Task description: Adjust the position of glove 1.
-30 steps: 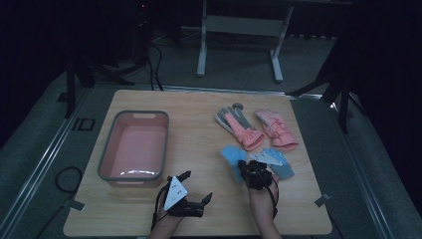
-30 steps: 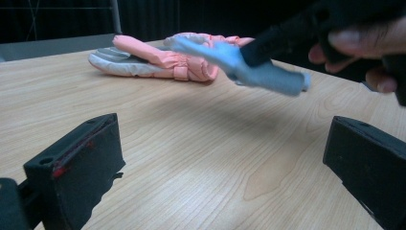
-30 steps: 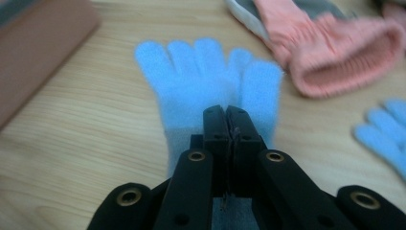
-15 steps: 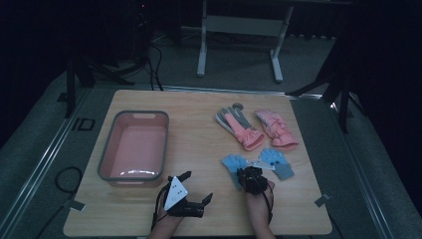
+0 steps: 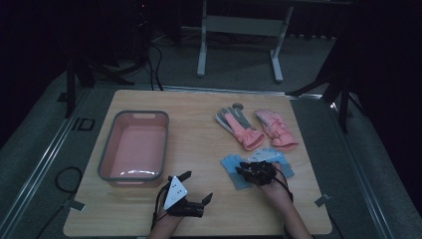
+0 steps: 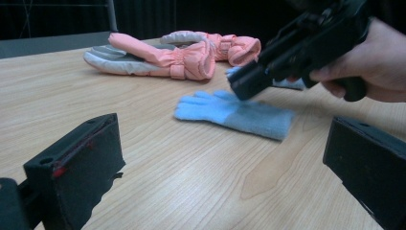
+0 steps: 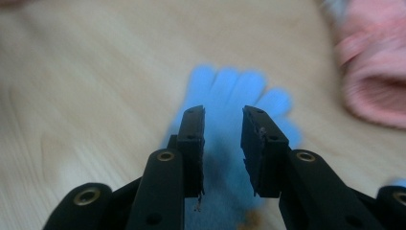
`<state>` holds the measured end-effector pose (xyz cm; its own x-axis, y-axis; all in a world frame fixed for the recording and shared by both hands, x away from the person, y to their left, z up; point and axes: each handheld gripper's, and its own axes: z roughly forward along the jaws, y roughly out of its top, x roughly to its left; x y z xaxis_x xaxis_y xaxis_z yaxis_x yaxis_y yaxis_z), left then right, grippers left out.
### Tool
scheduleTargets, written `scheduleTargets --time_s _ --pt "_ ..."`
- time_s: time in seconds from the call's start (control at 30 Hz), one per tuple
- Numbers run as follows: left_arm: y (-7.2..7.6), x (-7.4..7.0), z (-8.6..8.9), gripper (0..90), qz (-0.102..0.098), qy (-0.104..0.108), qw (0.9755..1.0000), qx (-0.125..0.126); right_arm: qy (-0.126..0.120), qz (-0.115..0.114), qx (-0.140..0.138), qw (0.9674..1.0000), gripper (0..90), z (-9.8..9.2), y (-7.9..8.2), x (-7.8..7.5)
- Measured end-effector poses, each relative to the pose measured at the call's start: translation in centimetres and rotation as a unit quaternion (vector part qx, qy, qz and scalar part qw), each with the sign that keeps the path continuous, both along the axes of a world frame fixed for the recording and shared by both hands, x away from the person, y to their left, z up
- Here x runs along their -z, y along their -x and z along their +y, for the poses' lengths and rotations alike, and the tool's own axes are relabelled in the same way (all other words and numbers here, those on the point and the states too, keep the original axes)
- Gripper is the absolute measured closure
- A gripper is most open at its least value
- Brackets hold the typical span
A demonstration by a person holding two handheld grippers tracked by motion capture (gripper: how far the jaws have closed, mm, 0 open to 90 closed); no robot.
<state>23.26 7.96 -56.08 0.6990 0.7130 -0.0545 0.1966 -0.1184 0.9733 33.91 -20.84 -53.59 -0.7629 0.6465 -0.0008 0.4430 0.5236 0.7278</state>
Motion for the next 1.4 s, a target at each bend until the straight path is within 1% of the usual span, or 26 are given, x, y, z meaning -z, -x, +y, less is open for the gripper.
scheduleTargets --time_s 0.03,0.07,0.1,0.17,0.27,0.33,0.37,0.4,0.43,0.47,0.5,0.53,0.6,0.7,0.8,0.9,1.03,1.07,1.1,1.17,1.23,1.27,1.3,1.33,1.37,1.4 --pt "0.0 0.0 0.0 0.0 0.0 0.0 1.0 0.0 0.0 0.0 0.0 1.0 69.4 0.0 0.0 0.0" --pt "0.0 0.0 0.0 0.0 0.0 -0.001 1.0 0.0 0.007 -0.002 -0.011 0.9999 69.3 0.0 -0.2 0.3" --pt "0.0 0.0 0.0 0.0 0.0 -0.001 1.0 0.0 0.034 -0.002 -0.024 0.9991 69.4 0.1 -0.6 1.2" --pt "0.0 0.0 0.0 0.0 -0.001 -0.001 1.0 -0.001 0.02 -0.009 -0.029 0.9993 75.3 0.0 -0.6 1.6" --pt "0.0 0.0 0.0 0.0 0.001 0.001 1.0 -0.002 0.015 -0.028 -0.02 0.9993 86.2 0.1 0.0 1.9" --pt "0.0 0.0 0.0 0.0 0.002 0.001 1.0 -0.001 0.018 -0.017 0.01 0.9996 88.0 0.5 0.1 1.5" --pt "0.0 0.0 0.0 0.0 0.002 0.001 1.0 -0.001 0.018 -0.023 0.028 0.9992 88.4 0.8 0.2 1.1" --pt "0.0 0.0 0.0 0.0 0.001 0.0 1.0 -0.001 0.008 -0.018 0.05 0.9986 88.5 1.0 0.2 0.7" --pt "0.0 0.0 0.0 0.0 0.001 0.0 1.0 -0.001 -0.007 -0.004 0.089 0.996 88.4 1.2 0.3 0.1" --pt "0.0 0.0 0.0 0.0 0.0 0.0 1.0 -0.001 -0.025 0.0 0.106 0.994 88.5 1.3 0.4 -0.4" --pt "0.0 0.0 0.0 0.0 0.0 0.0 1.0 -0.001 -0.034 -0.005 0.112 0.9931 88.5 1.5 0.7 -0.8" --pt "0.0 0.0 0.0 0.0 0.0 0.0 1.0 -0.001 -0.034 -0.005 0.112 0.9931 88.5 1.5 0.7 -0.8" --pt "0.0 0.0 0.0 0.0 0.0 0.0 1.0 0.0 -0.015 -0.028 0.129 0.9911 88.4 2.8 1.9 -1.5" --pt "0.0 0.0 0.0 0.0 -0.001 0.0 1.0 0.001 -0.011 -0.015 0.131 0.9912 88.3 3.4 2.3 -0.9" --pt "0.0 0.0 0.0 0.0 -0.001 0.0 1.0 0.003 -0.014 0.002 0.132 0.9912 88.3 3.3 2.3 0.1" --pt "0.0 0.0 0.0 0.0 0.001 0.0 1.0 0.003 0.003 -0.004 0.118 0.993 87.9 3.5 2.2 1.0" --pt "0.0 0.0 0.0 0.0 0.0 0.001 1.0 0.003 0.001 0.002 0.106 0.9944 85.9 3.2 1.8 1.5" --pt "0.0 0.0 0.0 0.0 0.0 0.0 1.0 0.003 -0.002 0.003 0.105 0.9944 84.6 3.0 1.7 1.6" --pt "0.0 0.0 0.0 0.0 0.001 0.0 1.0 0.003 -0.003 0.003 0.107 0.9942 76.0 2.9 1.7 1.6" --pt "0.0 0.0 0.0 0.0 0.001 0.0 1.0 0.003 -0.004 0.001 0.109 0.9941 73.4 2.9 1.7 1.5" --pt "0.0 0.0 0.0 0.0 0.001 0.001 1.0 0.003 -0.011 -0.004 0.105 0.9944 67.7 2.5 1.7 0.6" --pt "0.0 0.0 0.0 0.0 0.001 0.001 1.0 0.003 -0.018 -0.01 0.1 0.9947 65.1 2.1 1.7 0.1" --pt "0.0 0.0 0.0 0.0 0.001 0.001 1.0 0.003 -0.033 -0.021 0.09 0.9952 61.4 1.2 1.5 -1.1" --pt "0.0 0.0 0.0 0.0 0.001 0.0 1.0 0.004 -0.033 -0.021 0.09 0.9952 61.4 1.2 1.5 -1.1" --pt "0.0 0.0 0.0 0.0 0.0 0.0 1.0 0.004 -0.034 -0.039 0.085 0.9951 61.5 -0.2 1.2 -2.3" --pt "0.0 0.0 0.0 0.0 0.001 0.0 1.0 0.004 -0.034 -0.039 0.085 0.9951 61.5 -0.2 1.2 -2.3"
